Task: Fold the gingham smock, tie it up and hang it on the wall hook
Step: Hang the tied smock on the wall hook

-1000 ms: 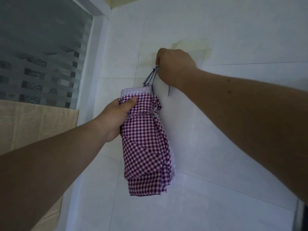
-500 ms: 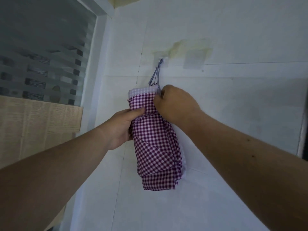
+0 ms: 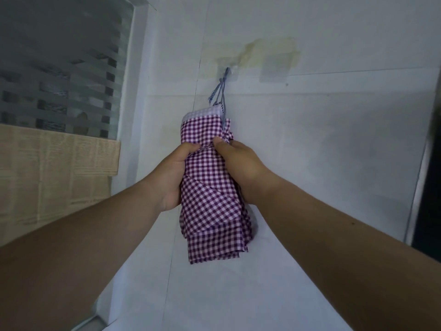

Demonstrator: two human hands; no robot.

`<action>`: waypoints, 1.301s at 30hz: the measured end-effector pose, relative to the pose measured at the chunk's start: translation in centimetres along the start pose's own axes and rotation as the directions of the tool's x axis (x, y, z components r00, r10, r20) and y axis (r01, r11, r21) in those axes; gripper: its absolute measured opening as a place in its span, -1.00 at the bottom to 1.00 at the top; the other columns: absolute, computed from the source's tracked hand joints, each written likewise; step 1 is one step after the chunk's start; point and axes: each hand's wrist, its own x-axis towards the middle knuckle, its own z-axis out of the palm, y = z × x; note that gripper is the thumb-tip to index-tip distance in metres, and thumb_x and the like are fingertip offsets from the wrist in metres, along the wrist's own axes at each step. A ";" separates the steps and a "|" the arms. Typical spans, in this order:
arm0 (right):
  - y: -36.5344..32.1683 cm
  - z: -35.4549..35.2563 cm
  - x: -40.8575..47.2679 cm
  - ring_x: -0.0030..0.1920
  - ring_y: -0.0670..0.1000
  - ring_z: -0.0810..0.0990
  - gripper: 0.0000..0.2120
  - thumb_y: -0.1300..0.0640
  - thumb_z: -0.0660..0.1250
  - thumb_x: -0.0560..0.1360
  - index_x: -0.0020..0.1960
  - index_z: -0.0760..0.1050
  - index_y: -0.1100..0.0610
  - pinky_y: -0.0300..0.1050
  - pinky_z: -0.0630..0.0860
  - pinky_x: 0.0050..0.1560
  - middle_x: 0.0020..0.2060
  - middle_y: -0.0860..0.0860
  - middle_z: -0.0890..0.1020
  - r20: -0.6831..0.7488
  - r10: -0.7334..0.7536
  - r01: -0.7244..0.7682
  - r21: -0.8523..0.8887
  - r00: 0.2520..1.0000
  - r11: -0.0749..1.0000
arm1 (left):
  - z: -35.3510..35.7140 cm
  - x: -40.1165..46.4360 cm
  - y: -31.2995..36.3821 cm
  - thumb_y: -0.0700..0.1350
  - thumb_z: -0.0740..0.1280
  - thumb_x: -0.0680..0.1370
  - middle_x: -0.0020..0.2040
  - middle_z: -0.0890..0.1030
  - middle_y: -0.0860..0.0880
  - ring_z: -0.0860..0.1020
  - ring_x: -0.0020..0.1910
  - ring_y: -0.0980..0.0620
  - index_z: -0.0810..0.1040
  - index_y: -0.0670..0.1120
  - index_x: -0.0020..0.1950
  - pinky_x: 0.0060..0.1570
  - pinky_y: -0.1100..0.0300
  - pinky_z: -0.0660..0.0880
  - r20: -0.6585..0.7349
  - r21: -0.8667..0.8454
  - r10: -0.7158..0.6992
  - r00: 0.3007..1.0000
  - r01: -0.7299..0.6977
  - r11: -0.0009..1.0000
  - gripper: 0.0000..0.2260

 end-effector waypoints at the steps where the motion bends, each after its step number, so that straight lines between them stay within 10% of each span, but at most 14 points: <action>1: 0.2 0.0 -0.1 0.04 0.01 0.73 -0.62 -0.09 0.33 0.64 0.37 0.51 0.07 -0.11 0.67 0.03 0.12 0.02 0.71 0.009 0.016 -0.017 0.030 1.000 0.999 | 0.0 -0.1 -0.1 0.12 0.40 0.60 0.21 0.73 -0.12 0.71 0.12 -0.12 0.68 -0.07 0.32 0.22 -0.04 0.61 -0.003 -0.003 -0.008 1.000 0.008 1.000 -0.62; 13: 3.6 -1.3 -1.8 0.18 0.05 0.68 -0.57 0.16 0.40 0.57 0.42 0.48 0.06 0.03 0.57 0.29 0.20 0.03 0.69 0.215 0.073 -0.033 -0.185 0.974 0.982 | -4.0 -2.0 -3.5 0.14 0.47 0.57 0.34 0.67 -0.10 0.64 0.32 -0.15 0.54 0.02 0.48 0.38 -0.16 0.51 0.118 0.206 -0.118 0.986 0.092 0.974 -0.49; 27: 4.8 -0.8 -2.6 0.25 0.18 0.65 -0.59 0.01 0.38 0.60 0.40 0.47 0.13 0.18 0.49 0.40 0.22 0.13 0.69 0.295 0.160 -0.215 0.162 0.942 0.963 | -4.2 -2.9 -3.9 0.20 0.42 0.60 0.32 0.69 -0.08 0.66 0.29 -0.15 0.53 0.03 0.49 0.40 -0.20 0.50 0.008 0.123 0.030 1.000 -0.031 0.992 -0.50; 34: 4.8 -1.2 -2.3 0.12 0.06 0.71 -0.48 -0.10 0.49 0.52 0.40 0.48 0.03 0.08 0.64 0.20 0.17 0.01 0.71 0.180 0.118 -0.066 -0.271 0.977 0.960 | -3.8 -2.3 -4.0 0.11 0.39 0.65 0.27 0.71 0.03 0.70 0.22 -0.05 0.51 0.10 0.48 0.27 -0.12 0.60 -0.082 0.248 0.209 0.974 -0.183 0.951 -0.60; 39: 4.7 -2.0 -2.5 0.03 0.07 0.69 -0.89 0.01 0.37 0.60 0.09 0.51 -0.01 0.05 0.67 0.10 0.05 0.04 0.69 0.083 0.183 -0.116 -0.512 0.980 0.851 | -4.0 -1.7 -4.5 0.21 0.50 0.53 0.29 0.69 0.08 0.67 0.25 -0.03 0.44 0.15 0.51 0.28 -0.13 0.60 -0.150 0.349 0.204 0.968 -0.141 0.926 -0.42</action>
